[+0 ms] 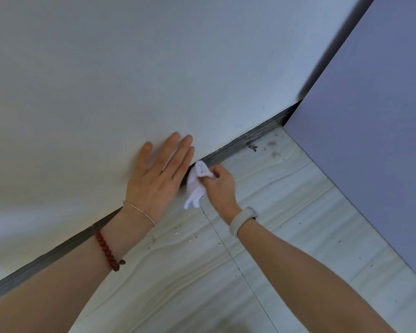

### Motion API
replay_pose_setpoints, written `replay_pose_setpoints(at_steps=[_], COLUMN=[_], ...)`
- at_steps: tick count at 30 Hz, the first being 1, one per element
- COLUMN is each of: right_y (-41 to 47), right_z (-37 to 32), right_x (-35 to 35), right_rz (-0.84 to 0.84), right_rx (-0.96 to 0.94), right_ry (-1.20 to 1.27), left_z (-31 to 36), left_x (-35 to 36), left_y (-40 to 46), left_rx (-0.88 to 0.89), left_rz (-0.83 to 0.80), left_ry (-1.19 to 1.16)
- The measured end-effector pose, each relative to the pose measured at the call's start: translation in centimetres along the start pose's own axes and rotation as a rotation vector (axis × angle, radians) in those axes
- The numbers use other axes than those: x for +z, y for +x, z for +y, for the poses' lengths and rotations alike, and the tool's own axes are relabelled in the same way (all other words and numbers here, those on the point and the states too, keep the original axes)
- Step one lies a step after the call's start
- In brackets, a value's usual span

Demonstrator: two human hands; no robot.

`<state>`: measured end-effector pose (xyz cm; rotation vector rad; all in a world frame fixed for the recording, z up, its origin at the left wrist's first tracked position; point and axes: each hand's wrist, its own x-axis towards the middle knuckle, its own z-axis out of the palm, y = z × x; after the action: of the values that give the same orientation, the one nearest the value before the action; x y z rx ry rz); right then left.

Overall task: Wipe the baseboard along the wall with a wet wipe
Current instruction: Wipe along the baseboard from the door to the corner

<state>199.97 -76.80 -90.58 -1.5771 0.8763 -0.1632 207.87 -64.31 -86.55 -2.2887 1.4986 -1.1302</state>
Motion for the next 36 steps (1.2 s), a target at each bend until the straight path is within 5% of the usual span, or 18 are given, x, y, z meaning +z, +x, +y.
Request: replay_pose_setpoints(at_steps=[9,12,17,20,26,29,33,36], right_y=[6.6,4.4,-0.4,1.4,8.5,9.4,6.7,7.9], right_z=[-2.9,-1.9,1.6,0.5,-2.0,-1.9,0.9,0.2], right_x=[-8.5,-5.3,0.4,-1.8,-11.2,-11.3,-6.9,-8.2], right_rz=[0.685,0.54,-0.094,0.016,0.616,0.595,0.311,0.357], right_rx=[0.064,0.06,0.042,0.163,0.121,0.114,0.178,0.186], right_ry=[0.272,0.194,0.048,0.204,0.287,0.284,0.223,0.225], left_z=[-0.2,-0.3,-0.3,0.4,2.8,3.7,3.8,3.4], left_x=[1.6,1.8,1.5,1.0,1.2,1.6,2.3,2.6], left_y=[-1.0,-1.0,-1.0,-0.6,3.4,6.4,7.4,7.2], left_rx=[0.02,0.027,0.034,0.025,0.024,0.038,0.053,0.067], left_rz=[0.055,0.053,0.035,0.027,0.028,0.046,0.03,0.019], left_ry=[0.127,0.136,0.128,0.056,-0.037,-0.081,-0.031,0.021])
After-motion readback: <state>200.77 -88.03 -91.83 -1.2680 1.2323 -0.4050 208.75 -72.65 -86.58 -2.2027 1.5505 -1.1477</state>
